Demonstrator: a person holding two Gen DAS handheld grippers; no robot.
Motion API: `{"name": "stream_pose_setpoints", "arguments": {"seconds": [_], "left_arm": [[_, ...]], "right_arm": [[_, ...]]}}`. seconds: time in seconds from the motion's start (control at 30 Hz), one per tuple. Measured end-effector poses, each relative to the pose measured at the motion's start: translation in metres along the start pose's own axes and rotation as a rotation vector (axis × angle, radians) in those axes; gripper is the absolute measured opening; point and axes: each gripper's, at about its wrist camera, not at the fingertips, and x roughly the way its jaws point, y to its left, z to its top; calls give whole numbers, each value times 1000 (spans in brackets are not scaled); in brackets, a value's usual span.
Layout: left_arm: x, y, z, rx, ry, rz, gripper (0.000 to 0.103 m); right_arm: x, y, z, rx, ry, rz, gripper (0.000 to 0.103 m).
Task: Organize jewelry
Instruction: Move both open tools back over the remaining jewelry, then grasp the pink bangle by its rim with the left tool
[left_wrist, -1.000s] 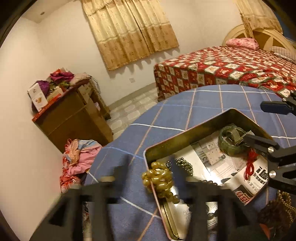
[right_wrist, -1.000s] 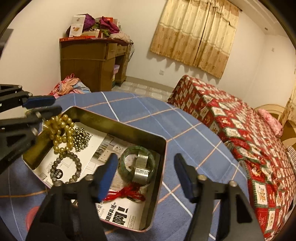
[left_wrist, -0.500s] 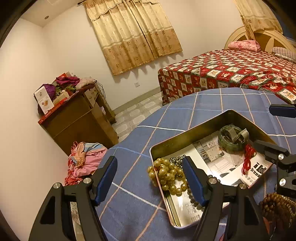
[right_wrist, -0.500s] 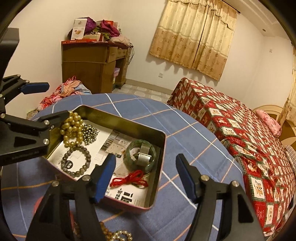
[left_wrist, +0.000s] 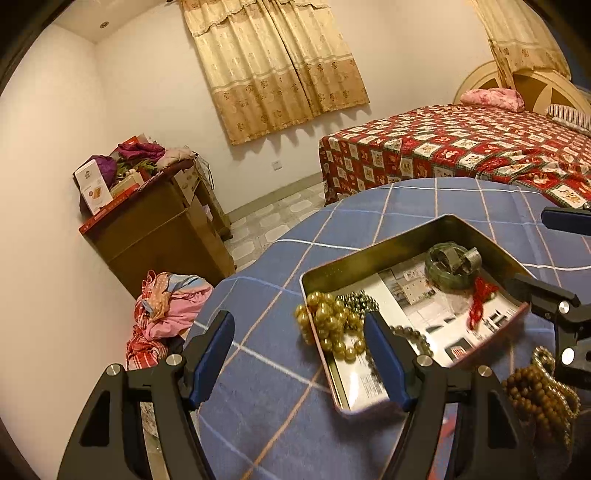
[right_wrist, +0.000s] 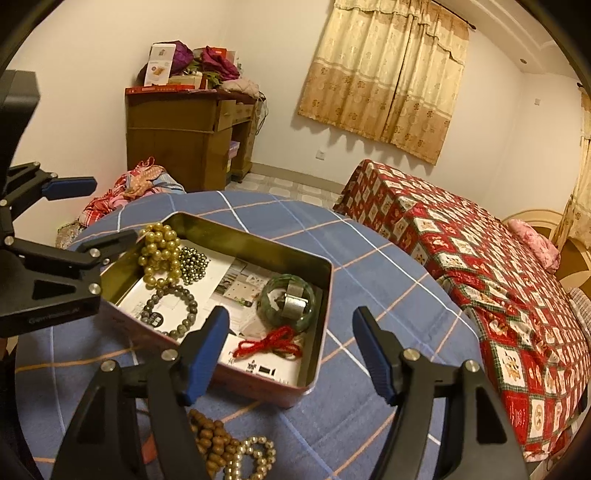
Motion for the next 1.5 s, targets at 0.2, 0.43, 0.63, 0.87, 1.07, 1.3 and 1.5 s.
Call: {"name": "stream_pose_setpoints", "arguments": {"seconds": [0.2, 0.43, 0.63, 0.87, 1.07, 1.3, 1.5], "left_arm": [[-28, -5, -24, -12, -5, 2, 73], [-33, -28, -55, -10, 55, -43, 73], [-23, -46, -66, 29, 105, -60, 73], [-7, -55, -74, 84, 130, -32, 73], [2, -42, -74, 61, 136, -31, 73], [5, -36, -75, 50, 173, -121, 12], [-1, -22, -81, -10, 180, -143, 8]], "right_arm": [[-20, -7, -20, 17, 3, -11, 78], [-26, -15, -58, 56, 74, -28, 79], [-26, -20, -81, 83, 106, -30, 79], [-26, -28, -84, 115, 112, -29, 80], [-24, -24, -88, 117, 120, -18, 80], [-31, -18, -79, 134, 90, 21, 80], [-36, -4, -69, 121, 68, 65, 80]]}}
